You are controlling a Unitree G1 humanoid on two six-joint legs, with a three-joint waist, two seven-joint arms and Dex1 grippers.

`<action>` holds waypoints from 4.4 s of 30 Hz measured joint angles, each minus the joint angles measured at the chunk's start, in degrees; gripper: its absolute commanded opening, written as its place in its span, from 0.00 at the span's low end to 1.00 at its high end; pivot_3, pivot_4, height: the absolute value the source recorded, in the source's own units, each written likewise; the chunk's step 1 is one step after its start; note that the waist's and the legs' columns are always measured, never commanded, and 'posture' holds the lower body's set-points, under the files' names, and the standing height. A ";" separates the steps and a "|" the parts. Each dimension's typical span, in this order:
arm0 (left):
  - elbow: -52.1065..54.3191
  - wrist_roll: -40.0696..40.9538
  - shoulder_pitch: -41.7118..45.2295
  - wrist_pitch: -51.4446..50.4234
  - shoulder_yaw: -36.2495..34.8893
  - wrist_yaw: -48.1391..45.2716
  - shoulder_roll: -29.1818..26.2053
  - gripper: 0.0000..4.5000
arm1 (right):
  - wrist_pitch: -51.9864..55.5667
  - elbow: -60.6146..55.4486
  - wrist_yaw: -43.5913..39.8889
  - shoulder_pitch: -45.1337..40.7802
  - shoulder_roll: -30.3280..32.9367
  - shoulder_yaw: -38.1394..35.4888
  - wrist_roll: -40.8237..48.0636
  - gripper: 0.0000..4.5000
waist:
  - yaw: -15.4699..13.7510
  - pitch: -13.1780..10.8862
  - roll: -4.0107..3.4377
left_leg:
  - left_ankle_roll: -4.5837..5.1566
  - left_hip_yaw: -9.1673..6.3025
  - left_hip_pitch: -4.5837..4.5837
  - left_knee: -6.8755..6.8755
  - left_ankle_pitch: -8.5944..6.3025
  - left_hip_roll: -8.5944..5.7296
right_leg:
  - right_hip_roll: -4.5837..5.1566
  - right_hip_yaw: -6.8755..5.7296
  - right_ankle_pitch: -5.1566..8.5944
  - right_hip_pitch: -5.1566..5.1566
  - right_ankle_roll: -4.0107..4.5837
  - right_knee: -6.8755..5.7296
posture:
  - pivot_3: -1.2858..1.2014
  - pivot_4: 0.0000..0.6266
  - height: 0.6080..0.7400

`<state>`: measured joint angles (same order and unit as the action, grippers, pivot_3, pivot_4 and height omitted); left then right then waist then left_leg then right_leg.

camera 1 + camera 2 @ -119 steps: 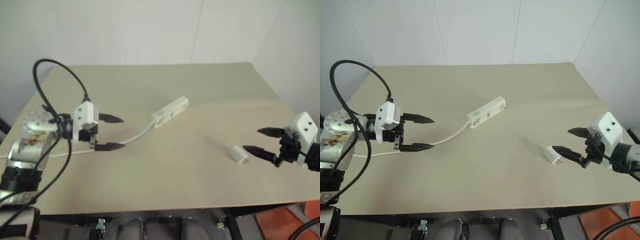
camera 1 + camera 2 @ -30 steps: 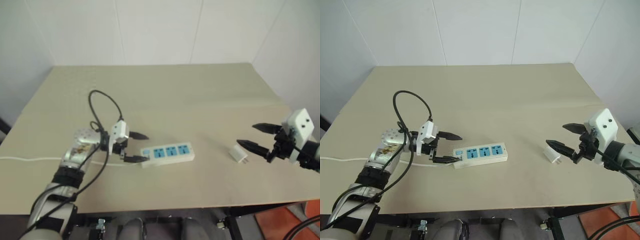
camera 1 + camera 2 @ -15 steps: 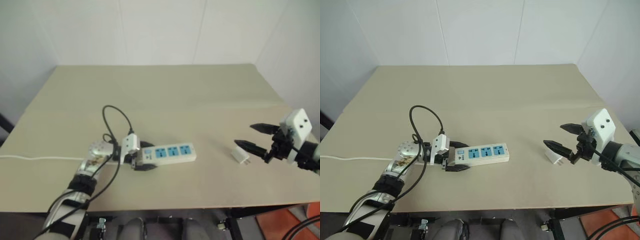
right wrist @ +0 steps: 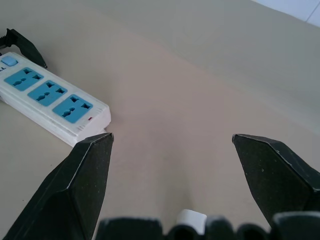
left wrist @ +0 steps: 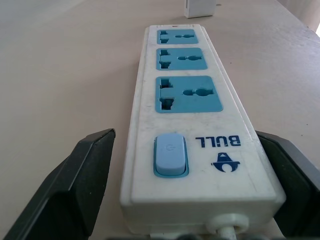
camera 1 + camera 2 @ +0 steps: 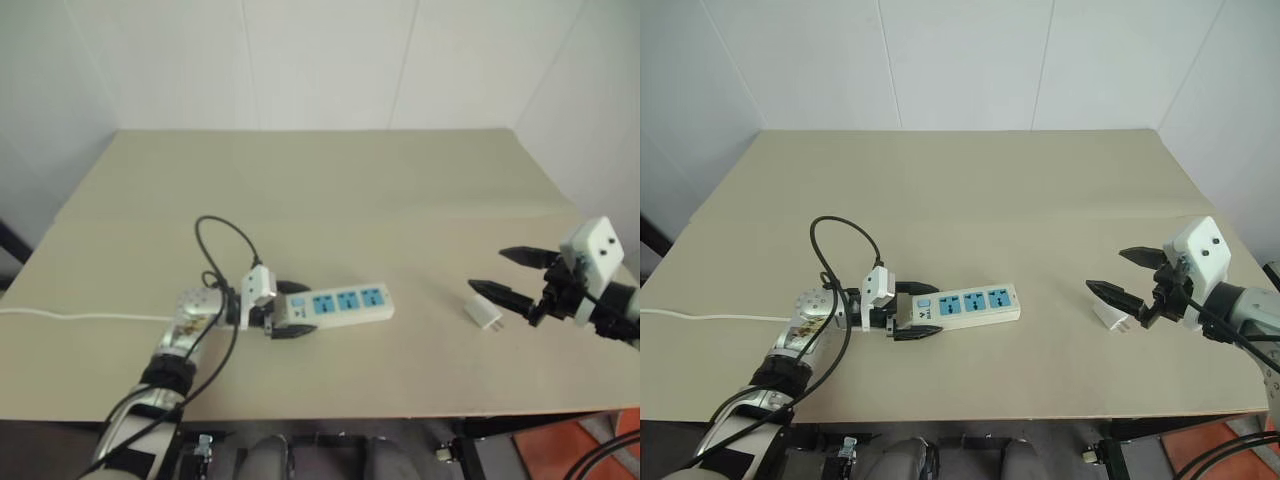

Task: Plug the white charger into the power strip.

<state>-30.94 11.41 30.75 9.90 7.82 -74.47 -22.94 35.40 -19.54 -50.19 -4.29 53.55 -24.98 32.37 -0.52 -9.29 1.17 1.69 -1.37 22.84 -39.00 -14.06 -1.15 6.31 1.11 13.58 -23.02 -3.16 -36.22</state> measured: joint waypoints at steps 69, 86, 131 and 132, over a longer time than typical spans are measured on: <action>-9.75 -3.51 6.66 6.41 2.37 -4.95 4.30 0.73 | 28.46 35.41 -18.47 -49.20 0.39 61.97 -31.91 0.25 | 1.09 0.23 -0.17 | 0.07 -0.04 0.13 -0.13 -0.05 -0.13 | 0.07 -0.17 -0.03 -0.08 -0.01 0.03 | 0.52 0.24 1.00; -9.40 -3.42 7.12 6.09 3.57 -5.12 3.91 0.73 | -1.73 20.80 1.07 -31.21 -32.96 17.79 -13.53 0.25 | 0.71 0.39 -0.05 | 0.03 -0.08 0.15 0.02 -0.01 -0.16 | 0.08 -0.27 -0.06 -0.23 -0.05 -0.47 | 0.52 0.24 1.00; -5.08 -3.34 5.21 2.32 3.95 -4.93 2.24 0.73 | -33.17 35.26 -17.14 -24.90 -37.39 30.90 -12.62 0.25 | 1.36 0.37 -0.08 | 0.00 -0.10 -0.08 0.02 0.00 -0.10 | 0.00 -0.25 -0.05 -0.13 -0.05 -0.49 | 0.52 0.24 1.00; -5.06 -3.34 5.20 2.32 3.98 -4.92 2.24 0.73 | -33.42 35.49 -17.17 -24.90 -37.38 30.95 -12.67 0.25 | 1.35 0.37 -0.08 | 0.00 -0.10 -0.08 0.02 0.00 -0.10 | 0.00 -0.25 -0.05 -0.13 -0.05 -0.49 | 0.52 0.24 1.00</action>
<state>-36.00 8.07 35.96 12.22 11.80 -79.39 -20.69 1.98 15.95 -67.36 -29.18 16.17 5.96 19.70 0.83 -8.92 1.10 1.69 -1.47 22.76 -38.98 -14.07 -1.25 6.31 0.86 13.53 -23.15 -3.21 -36.71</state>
